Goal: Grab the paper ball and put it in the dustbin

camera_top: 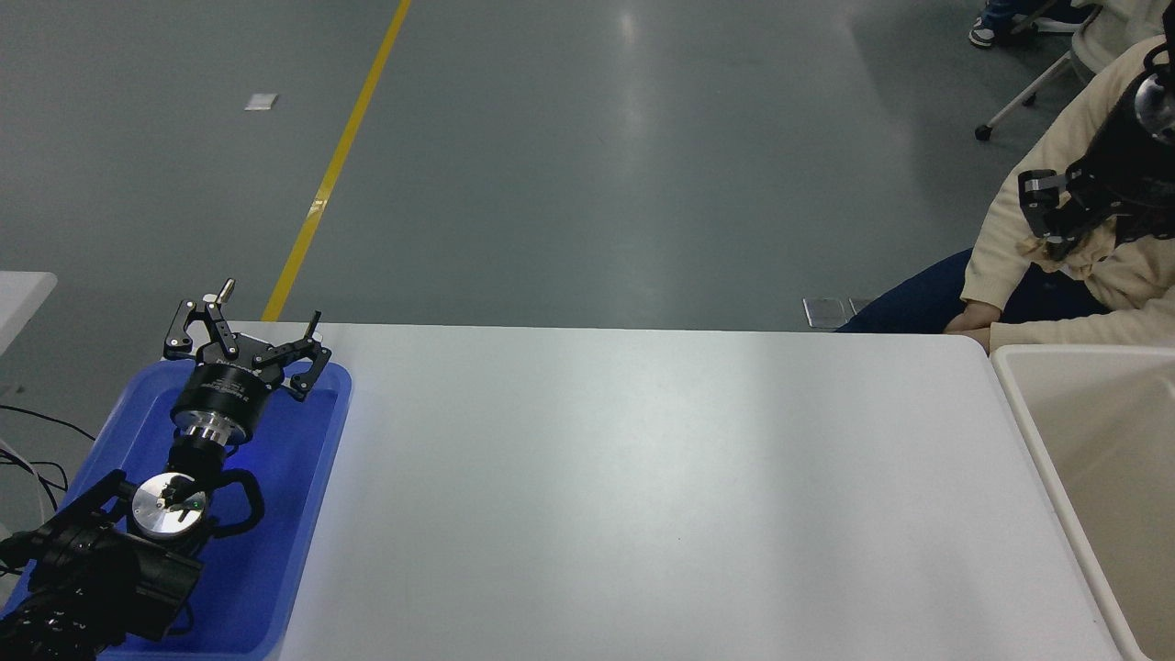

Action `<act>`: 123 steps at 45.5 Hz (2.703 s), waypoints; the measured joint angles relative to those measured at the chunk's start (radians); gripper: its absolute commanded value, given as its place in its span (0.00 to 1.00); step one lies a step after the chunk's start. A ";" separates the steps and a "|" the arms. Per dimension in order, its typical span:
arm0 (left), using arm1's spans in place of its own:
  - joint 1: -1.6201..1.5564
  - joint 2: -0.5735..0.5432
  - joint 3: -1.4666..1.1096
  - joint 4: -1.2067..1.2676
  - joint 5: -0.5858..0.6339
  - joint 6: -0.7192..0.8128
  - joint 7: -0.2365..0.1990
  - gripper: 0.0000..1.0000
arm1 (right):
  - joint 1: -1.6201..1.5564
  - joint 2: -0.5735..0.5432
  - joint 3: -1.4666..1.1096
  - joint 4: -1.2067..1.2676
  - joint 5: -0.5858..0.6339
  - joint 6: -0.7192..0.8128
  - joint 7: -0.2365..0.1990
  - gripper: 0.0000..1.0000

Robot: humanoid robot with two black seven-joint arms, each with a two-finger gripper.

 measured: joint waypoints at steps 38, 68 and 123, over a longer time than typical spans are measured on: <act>0.000 0.000 0.000 0.000 0.000 0.000 0.000 1.00 | -0.203 -0.221 0.026 -0.236 -0.041 0.000 -0.001 0.00; 0.001 0.000 0.000 0.000 -0.001 0.000 0.000 1.00 | -1.258 -0.232 0.523 -1.000 -0.094 -0.023 0.001 0.00; 0.000 0.000 0.000 0.000 -0.002 0.000 0.000 1.00 | -1.712 0.058 0.565 -1.135 -0.208 -0.994 0.320 0.00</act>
